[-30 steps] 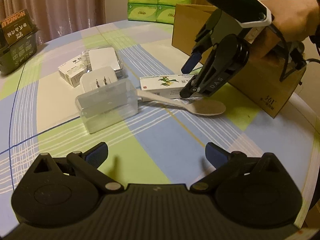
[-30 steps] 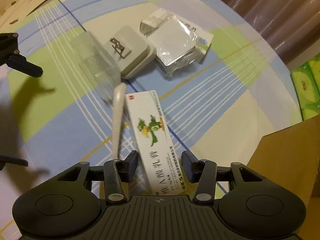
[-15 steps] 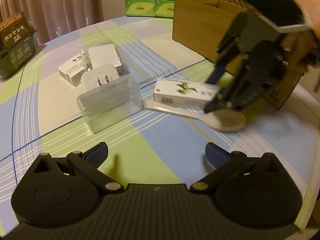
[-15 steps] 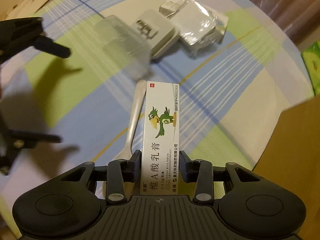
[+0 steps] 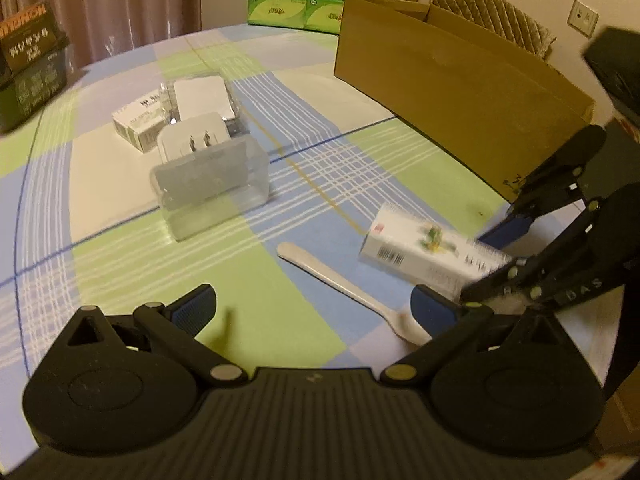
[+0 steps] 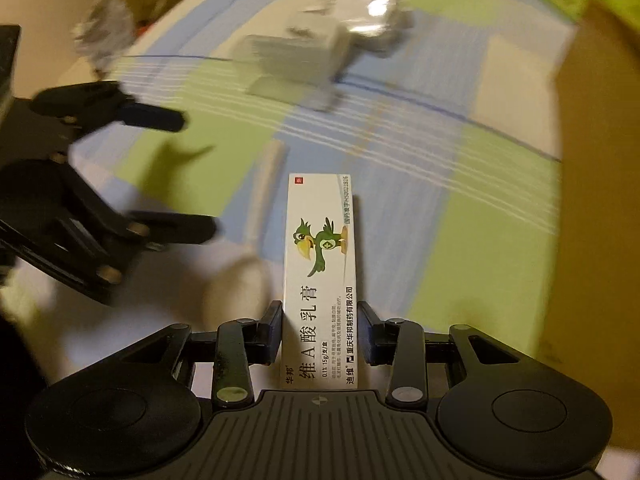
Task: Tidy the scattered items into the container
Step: 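Lift the ointment box with the right gripper while the left grasps the white spoon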
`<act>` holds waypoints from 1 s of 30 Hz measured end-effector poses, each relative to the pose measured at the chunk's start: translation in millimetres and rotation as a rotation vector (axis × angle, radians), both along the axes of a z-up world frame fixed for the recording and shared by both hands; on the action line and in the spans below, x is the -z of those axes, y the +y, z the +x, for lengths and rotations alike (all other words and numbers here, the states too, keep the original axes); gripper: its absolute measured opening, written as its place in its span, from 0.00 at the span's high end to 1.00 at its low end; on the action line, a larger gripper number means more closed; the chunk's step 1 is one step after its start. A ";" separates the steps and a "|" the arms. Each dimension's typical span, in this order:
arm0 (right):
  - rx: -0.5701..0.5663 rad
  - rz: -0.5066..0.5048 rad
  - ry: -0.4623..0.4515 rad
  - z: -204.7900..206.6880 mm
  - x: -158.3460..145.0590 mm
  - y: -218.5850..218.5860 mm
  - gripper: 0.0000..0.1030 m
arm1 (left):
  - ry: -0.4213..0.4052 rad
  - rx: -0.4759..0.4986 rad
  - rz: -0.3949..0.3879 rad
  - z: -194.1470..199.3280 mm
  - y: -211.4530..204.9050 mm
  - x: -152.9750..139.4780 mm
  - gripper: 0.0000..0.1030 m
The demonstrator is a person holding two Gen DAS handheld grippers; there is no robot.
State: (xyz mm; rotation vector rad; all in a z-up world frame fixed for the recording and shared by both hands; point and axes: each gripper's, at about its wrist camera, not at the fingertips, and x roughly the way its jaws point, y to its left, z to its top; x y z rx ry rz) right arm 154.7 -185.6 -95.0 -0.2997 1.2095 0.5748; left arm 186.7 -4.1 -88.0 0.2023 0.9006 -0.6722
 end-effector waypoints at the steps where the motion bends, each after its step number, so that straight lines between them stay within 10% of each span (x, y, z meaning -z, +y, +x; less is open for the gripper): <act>1: 0.016 -0.020 -0.032 -4.9 -0.3 -4.5 0.66 | 0.009 -0.003 -0.006 -0.6 -1.6 0.7 0.01; 7: 0.148 0.034 -0.071 -14.1 2.0 -30.9 0.66 | 0.044 0.019 -0.058 -9.5 -25.8 1.7 0.02; 13: 0.192 0.094 -0.102 -23.1 -0.7 -46.7 0.65 | 0.021 0.059 0.066 -19.0 -63.9 18.1 0.05; 24: 0.139 0.116 -0.103 -41.5 3.4 -54.6 0.65 | 0.039 0.038 0.208 -24.4 -30.4 10.5 0.64; 30: 0.139 0.114 -0.118 -45.2 4.5 -55.2 0.63 | 0.057 0.008 0.153 -21.7 -26.0 10.4 0.56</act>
